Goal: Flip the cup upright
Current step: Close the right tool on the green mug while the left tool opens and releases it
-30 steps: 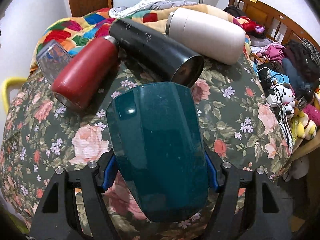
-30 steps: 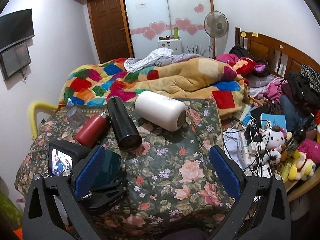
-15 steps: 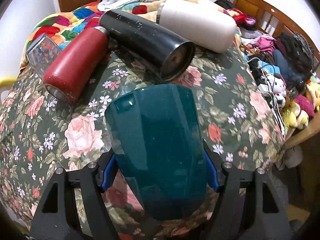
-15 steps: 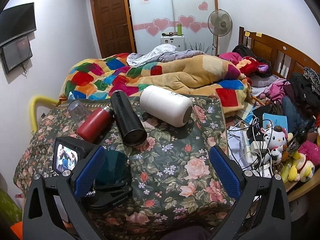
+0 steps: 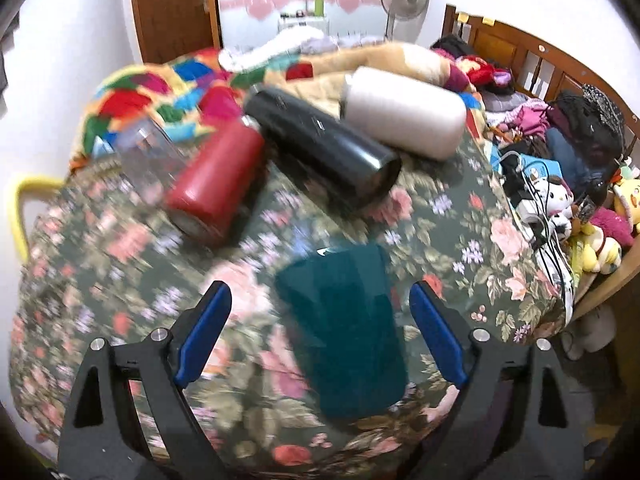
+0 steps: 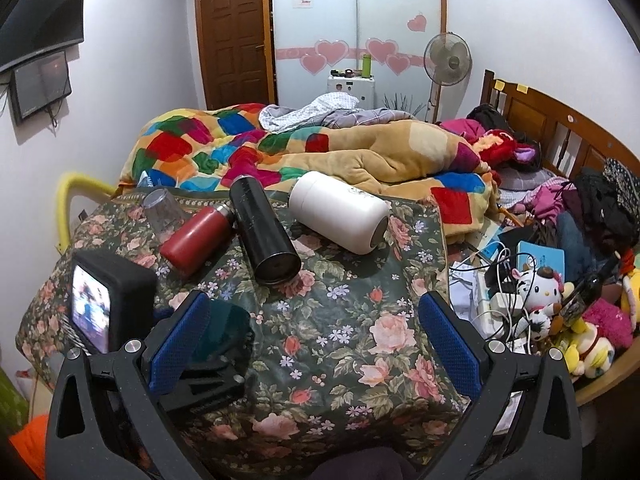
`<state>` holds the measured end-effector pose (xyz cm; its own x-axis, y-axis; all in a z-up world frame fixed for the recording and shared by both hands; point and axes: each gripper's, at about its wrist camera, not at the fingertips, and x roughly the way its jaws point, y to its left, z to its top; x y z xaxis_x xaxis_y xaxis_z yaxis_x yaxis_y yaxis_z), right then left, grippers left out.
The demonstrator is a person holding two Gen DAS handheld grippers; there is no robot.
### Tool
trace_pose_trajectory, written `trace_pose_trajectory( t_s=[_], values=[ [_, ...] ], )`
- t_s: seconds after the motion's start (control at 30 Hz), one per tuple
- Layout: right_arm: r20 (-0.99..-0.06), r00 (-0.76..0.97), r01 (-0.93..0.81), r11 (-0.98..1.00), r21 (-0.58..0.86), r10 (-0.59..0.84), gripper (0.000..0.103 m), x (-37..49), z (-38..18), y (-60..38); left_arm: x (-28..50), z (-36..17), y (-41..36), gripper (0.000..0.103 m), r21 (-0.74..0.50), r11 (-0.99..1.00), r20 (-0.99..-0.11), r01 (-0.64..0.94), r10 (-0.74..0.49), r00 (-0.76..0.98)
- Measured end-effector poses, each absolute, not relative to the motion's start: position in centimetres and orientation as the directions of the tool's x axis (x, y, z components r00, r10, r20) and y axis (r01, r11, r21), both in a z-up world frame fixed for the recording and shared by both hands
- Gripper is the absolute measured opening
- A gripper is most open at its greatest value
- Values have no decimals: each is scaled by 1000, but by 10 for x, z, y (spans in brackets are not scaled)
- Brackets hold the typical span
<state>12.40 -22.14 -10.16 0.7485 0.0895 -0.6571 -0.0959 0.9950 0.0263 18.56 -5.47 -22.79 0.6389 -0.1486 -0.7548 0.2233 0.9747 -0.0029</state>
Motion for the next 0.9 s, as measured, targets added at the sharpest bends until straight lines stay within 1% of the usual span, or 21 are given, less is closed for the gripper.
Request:
trace_pose_trajectory(
  t_s=[0.1,0.23,0.37,0.5,0.67,0.73,0.87,0.9],
  values=[
    [-660,745,-102,994,26,94,103,124,-102,-218,174,-206,-30,91,22,984,-701,175,-110,705],
    [-679,725,-127,991,31,114,103,130,-107,-209,160,-181,20,91,30,998,-656,56,-23,755],
    [-739,650,-167,982,85,175,103,146,-131,-192,143,-162,67,91,55,996,-608,-70,89,789],
    [-815,538,-195,972,131,218,103,168,-167,-170,128,-159,90,92,63,992,-595,-109,125,794],
    [-875,399,-186,959,215,274,95,194,-202,-154,122,-173,96,92,25,996,-621,-91,87,779],
    [-890,337,-178,949,262,309,88,203,-214,-150,123,-179,95,92,20,996,-633,-83,77,770],
    [-905,271,-174,941,289,328,82,212,-229,-141,128,-189,89,92,2,998,-653,-68,53,755],
    [-906,258,-179,938,297,336,76,213,-231,-139,129,-190,88,92,-4,998,-656,-67,48,753]
  ],
)
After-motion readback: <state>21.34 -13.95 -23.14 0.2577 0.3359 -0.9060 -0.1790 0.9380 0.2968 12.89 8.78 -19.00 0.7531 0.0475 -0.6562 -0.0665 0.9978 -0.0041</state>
